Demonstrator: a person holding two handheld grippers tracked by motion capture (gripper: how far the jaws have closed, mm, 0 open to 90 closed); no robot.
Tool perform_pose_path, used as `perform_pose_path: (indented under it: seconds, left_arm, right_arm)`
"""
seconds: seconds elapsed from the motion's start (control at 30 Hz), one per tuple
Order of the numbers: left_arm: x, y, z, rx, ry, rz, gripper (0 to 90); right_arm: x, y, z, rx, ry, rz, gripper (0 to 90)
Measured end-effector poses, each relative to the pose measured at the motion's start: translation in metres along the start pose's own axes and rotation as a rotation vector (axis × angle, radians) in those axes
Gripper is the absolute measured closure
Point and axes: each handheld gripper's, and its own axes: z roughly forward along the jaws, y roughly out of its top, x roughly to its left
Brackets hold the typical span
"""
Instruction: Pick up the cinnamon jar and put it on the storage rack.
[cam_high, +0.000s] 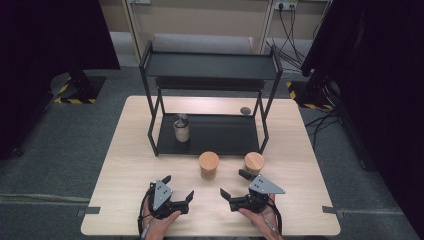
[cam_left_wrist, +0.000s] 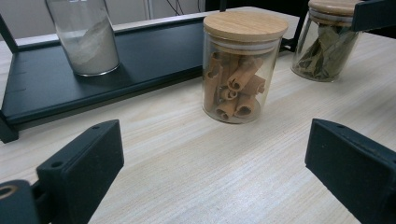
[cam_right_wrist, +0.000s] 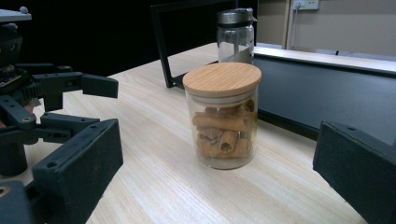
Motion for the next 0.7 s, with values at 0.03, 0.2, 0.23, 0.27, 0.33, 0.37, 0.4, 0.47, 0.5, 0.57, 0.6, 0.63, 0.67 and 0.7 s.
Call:
perform_pose_path:
  seconds: [0.03, 0.2, 0.23, 0.27, 0.33, 0.37, 0.4, 0.47, 0.5, 0.57, 0.6, 0.63, 0.67, 0.7]
  left_arm:
    - [0.0, 0.0, 0.0, 0.0, 0.0, 0.0, 4.0]
    - [0.0, 0.0, 0.0, 0.0, 0.0, 0.001, 4.0]
    - [0.0, 0.0, 0.0, 0.0, 0.0, 0.001, 4.0]
    - [0.0, 0.0, 0.0, 0.0, 0.0, 0.0, 4.0]
    - [0.0, 0.0, 0.0, 0.0, 0.0, 0.0, 4.0]
    - [0.0, 0.0, 0.0, 0.0, 0.0, 0.0, 4.0]
    - [0.0, 0.0, 0.0, 0.0, 0.0, 0.0, 4.0]
    - [0.0, 0.0, 0.0, 0.0, 0.0, 0.0, 4.0]
    - [0.0, 0.0, 0.0, 0.0, 0.0, 0.0, 4.0]
    - [0.0, 0.0, 0.0, 0.0, 0.0, 0.0, 4.0]
    - [0.0, 0.0, 0.0, 0.0, 0.0, -0.001, 4.0]
    - [0.0, 0.0, 0.0, 0.0, 0.0, -0.001, 4.0]
    - [0.0, 0.0, 0.0, 0.0, 0.0, 0.0, 4.0]
    - [0.0, 0.0, 0.0, -0.001, 0.0, 0.0, 4.0]
  right_arm:
    - [0.0, 0.001, 0.0, -0.001, 0.0, -0.001, 1.8]
    - [0.0, 0.003, 0.003, -0.004, 0.001, -0.004, 1.9]
    - [0.0, 0.003, 0.004, -0.003, 0.002, -0.004, 1.9]
    - [0.0, 0.003, 0.004, -0.002, 0.003, -0.005, 1.9]
    - [0.0, 0.004, 0.006, -0.001, 0.005, -0.006, 1.9]
    - [0.001, 0.004, 0.006, -0.002, 0.005, -0.008, 1.9]
    - [0.001, 0.005, 0.007, -0.002, 0.006, -0.009, 1.9]
    - [0.001, 0.006, 0.008, -0.001, 0.006, -0.009, 1.9]
    - [0.001, 0.006, 0.009, -0.002, 0.006, -0.011, 1.9]
    - [0.001, 0.007, 0.01, -0.002, 0.007, -0.012, 2.0]
    - [0.001, 0.008, 0.01, -0.001, 0.007, -0.013, 2.0]
    - [0.001, 0.008, 0.011, -0.001, 0.007, -0.014, 2.1]
    - [0.001, 0.009, 0.012, 0.0, 0.006, -0.014, 2.1]
    - [0.001, 0.009, 0.013, 0.0, 0.007, -0.015, 2.1]
